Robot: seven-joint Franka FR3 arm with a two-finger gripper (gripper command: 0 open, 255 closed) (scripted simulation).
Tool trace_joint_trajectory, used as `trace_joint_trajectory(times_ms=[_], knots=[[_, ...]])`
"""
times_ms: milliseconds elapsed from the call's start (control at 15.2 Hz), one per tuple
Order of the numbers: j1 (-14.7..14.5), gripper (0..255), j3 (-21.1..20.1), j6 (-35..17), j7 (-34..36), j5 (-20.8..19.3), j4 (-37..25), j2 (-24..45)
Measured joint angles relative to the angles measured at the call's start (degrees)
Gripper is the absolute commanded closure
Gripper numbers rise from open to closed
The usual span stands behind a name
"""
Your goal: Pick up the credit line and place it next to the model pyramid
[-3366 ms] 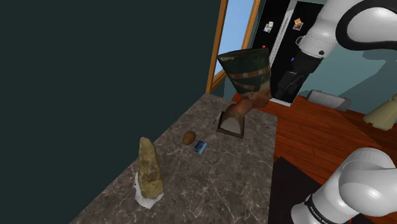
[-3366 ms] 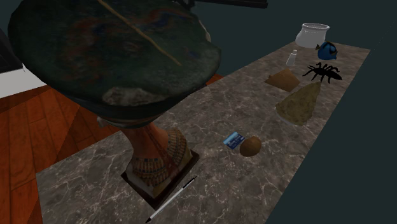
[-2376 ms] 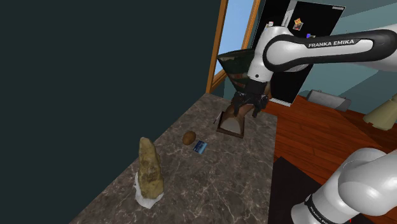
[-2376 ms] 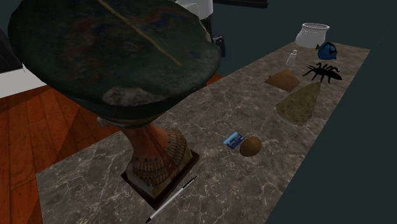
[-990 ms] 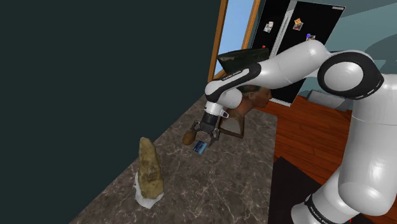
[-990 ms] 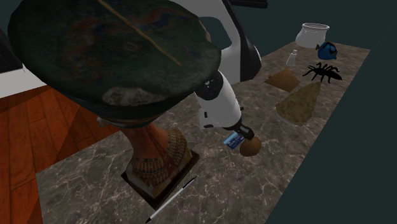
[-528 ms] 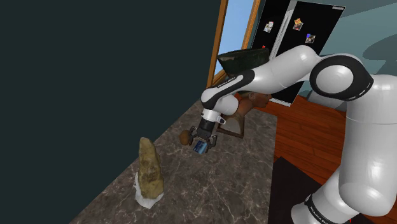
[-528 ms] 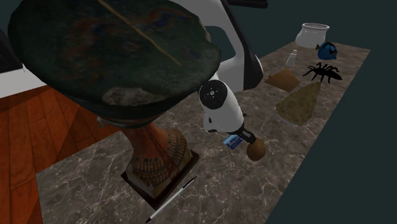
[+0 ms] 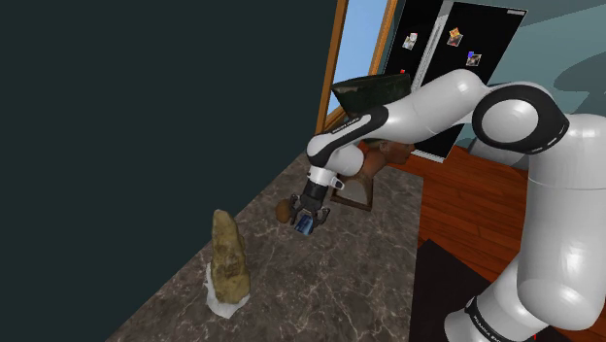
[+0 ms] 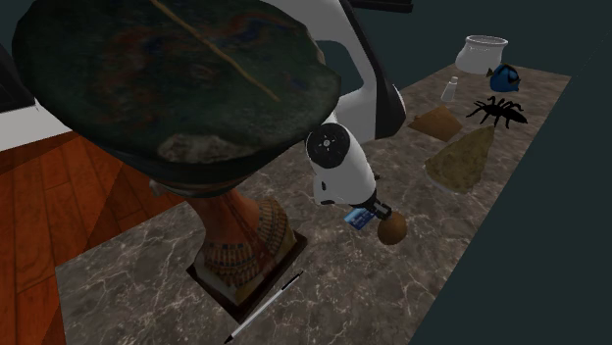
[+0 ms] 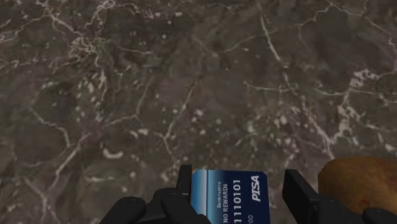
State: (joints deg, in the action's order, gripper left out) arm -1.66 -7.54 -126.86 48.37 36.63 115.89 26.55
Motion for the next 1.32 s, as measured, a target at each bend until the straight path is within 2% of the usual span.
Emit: trace_joint_trajectory(times_ms=[660, 1320], knots=[[-0.2, 255, -0.17, 0.23, 0.21, -0.02, 0.28, -0.09], [-0.06, 255, 0.17, 4.94, 3.21, -1.35, 0.64, -5.59]])
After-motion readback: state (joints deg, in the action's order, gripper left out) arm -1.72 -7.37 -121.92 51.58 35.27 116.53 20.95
